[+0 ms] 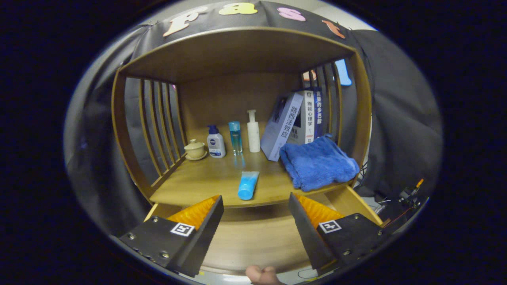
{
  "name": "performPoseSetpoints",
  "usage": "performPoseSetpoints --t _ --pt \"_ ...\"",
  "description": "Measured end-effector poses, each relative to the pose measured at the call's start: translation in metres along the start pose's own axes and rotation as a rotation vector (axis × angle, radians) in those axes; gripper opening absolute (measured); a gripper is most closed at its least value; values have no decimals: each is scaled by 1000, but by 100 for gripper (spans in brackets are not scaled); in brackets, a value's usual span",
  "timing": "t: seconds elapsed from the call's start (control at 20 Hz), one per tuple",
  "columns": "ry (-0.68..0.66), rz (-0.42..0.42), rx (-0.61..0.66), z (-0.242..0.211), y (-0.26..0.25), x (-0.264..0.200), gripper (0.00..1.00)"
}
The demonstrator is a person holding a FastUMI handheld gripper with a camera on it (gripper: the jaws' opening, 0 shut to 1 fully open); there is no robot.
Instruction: Pull open the drawer, take out the items inside it, and place them on the countertop above the cabinet.
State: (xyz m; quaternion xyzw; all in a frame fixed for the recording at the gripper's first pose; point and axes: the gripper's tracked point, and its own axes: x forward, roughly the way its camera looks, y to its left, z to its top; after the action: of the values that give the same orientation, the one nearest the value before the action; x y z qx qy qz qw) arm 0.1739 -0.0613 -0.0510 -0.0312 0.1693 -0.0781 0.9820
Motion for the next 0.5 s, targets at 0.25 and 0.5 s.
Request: performPoseSetpoints --t 0.25,0.5 --pt "-114 30 -42 5 5 -63 98" --pt "-254 65 18 7 10 -106 98"
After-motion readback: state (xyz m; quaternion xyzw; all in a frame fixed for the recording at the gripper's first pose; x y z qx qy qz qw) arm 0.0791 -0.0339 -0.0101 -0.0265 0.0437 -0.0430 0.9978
